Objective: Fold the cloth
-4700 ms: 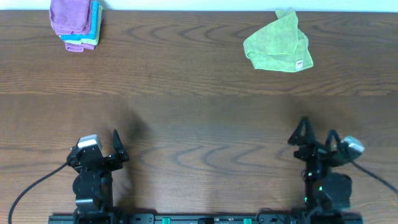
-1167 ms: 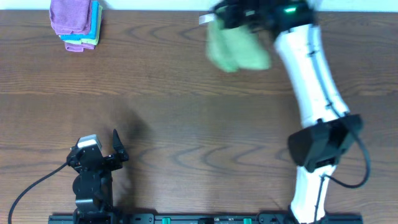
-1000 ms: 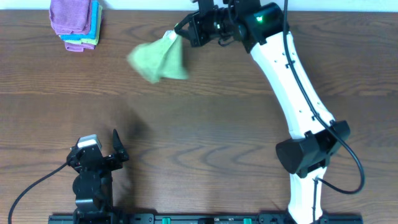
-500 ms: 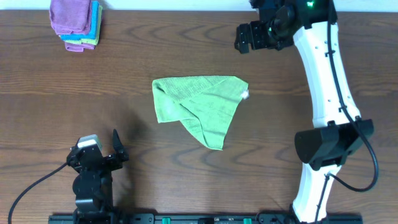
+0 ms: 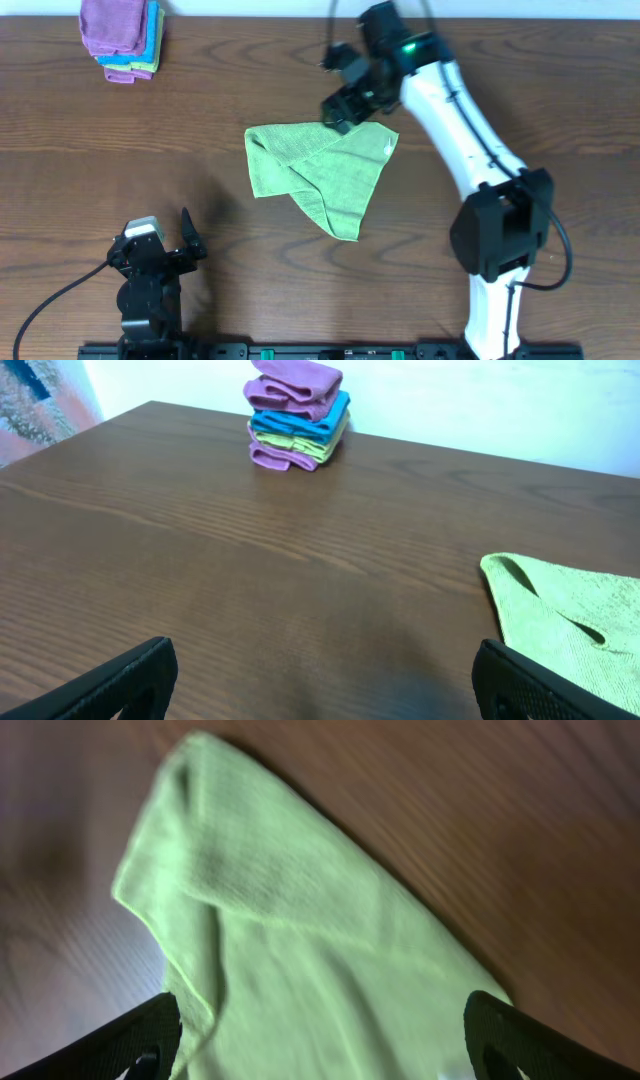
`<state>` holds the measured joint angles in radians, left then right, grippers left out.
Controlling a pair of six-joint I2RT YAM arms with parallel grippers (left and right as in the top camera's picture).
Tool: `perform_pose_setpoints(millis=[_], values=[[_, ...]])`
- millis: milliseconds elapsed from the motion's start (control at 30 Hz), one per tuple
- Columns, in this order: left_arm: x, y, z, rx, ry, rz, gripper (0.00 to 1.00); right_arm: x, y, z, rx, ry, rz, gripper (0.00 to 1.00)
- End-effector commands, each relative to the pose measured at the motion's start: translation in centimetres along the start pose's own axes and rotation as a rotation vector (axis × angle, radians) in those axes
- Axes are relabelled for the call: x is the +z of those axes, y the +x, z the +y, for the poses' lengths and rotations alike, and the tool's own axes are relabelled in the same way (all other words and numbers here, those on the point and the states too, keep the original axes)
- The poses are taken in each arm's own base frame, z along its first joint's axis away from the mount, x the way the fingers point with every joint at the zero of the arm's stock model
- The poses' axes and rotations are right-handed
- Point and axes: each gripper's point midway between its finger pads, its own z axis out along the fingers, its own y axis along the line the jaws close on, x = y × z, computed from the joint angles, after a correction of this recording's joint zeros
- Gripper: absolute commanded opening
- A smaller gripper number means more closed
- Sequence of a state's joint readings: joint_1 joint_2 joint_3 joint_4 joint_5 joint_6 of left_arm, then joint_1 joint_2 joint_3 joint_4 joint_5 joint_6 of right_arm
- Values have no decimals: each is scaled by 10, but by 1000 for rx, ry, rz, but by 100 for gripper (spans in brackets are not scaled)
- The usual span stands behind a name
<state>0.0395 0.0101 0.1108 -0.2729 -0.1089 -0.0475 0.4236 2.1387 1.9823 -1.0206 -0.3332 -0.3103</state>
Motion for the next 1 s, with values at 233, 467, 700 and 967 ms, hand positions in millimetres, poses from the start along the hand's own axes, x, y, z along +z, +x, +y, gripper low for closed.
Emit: perform_pose_setpoints(millis=[233, 467, 700, 967], values=[[3, 12, 4, 15, -17, 27, 95, 67, 7, 46, -225, 20, 29, 80], [3, 12, 4, 15, -18, 27, 95, 102, 26, 53, -232, -18, 96, 77], [3, 12, 4, 15, -17, 27, 95, 118, 32, 82, -265, -85, 119, 73], [3, 12, 4, 15, -17, 27, 95, 128, 39, 86, -271, -88, 143, 63]])
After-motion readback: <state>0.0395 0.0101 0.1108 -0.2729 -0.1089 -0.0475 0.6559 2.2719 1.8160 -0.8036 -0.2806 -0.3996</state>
